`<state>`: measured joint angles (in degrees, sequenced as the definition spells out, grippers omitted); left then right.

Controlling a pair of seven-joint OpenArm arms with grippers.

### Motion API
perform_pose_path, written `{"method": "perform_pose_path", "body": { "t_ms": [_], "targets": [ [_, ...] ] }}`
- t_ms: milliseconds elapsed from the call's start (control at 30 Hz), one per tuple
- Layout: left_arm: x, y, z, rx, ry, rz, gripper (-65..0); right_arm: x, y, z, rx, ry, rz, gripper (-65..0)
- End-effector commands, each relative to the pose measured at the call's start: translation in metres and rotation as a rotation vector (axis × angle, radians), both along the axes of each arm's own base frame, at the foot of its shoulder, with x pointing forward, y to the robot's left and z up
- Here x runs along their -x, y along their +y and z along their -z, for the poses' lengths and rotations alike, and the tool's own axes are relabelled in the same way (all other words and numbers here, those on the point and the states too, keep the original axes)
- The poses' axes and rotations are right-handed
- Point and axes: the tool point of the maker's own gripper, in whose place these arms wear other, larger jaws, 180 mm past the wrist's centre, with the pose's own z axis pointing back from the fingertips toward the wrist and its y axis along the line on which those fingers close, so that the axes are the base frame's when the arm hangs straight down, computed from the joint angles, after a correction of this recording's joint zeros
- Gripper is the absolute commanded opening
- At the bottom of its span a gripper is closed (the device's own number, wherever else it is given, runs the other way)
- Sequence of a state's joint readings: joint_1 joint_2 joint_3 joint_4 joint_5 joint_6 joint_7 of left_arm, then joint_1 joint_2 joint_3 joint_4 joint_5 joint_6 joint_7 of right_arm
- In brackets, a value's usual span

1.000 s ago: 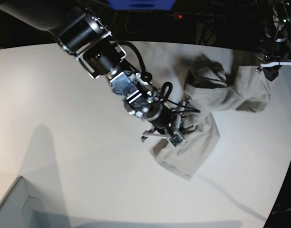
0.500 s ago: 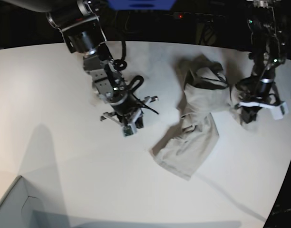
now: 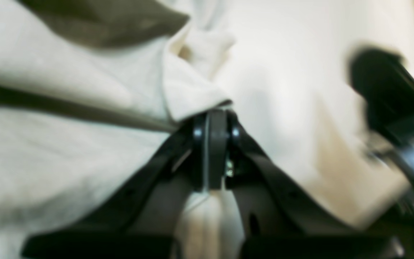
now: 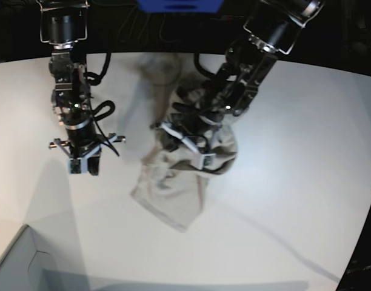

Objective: Layout the t-shirt on the table in an organized manner, then fold the t-shirt properly
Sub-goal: 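Hold the shirt with both grippers and stretch it apart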

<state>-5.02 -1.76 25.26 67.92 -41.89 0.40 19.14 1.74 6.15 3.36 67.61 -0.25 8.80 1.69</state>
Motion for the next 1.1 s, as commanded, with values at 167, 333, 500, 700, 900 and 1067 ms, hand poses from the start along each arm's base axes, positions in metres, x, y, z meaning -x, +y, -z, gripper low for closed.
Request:
{"method": "perform_pose_path", "body": {
  "t_ms": [167, 333, 500, 700, 900, 1067],
  "targets": [
    [-0.005, -0.020, -0.091, 0.122, -0.223, 0.057, -65.0, -0.005, -0.056, -0.024, 0.017, -0.078, 0.134, -65.0],
    [0.016, 0.045, -0.101, 0.057, -0.274, 0.002, -65.0, -0.005, -0.066, -0.028, 0.030, -0.086, 0.149, -59.3],
    [0.022, 0.150, -0.088, -0.059, -0.248, -0.216, -65.0, -0.007, -0.051, -0.025, 0.035, -0.077, 0.102, -43.1],
    [0.017, 0.248, -0.097, -0.159, -0.271, -0.452, -65.0, 0.010, -0.056, -0.021, 0.079, -0.057, 0.072, -34.8],
    [0.012, 0.266, -0.105, -0.174, -0.294, -0.498, -65.0, 0.030, -0.060, 0.004, 0.086, 0.070, 0.078, -31.4],
    [0.009, 0.265, -0.101, -0.169, -0.286, -0.499, -65.0, 0.040, -0.028, 0.025, 0.054, 0.188, -0.044, -30.8]
  ]
}}
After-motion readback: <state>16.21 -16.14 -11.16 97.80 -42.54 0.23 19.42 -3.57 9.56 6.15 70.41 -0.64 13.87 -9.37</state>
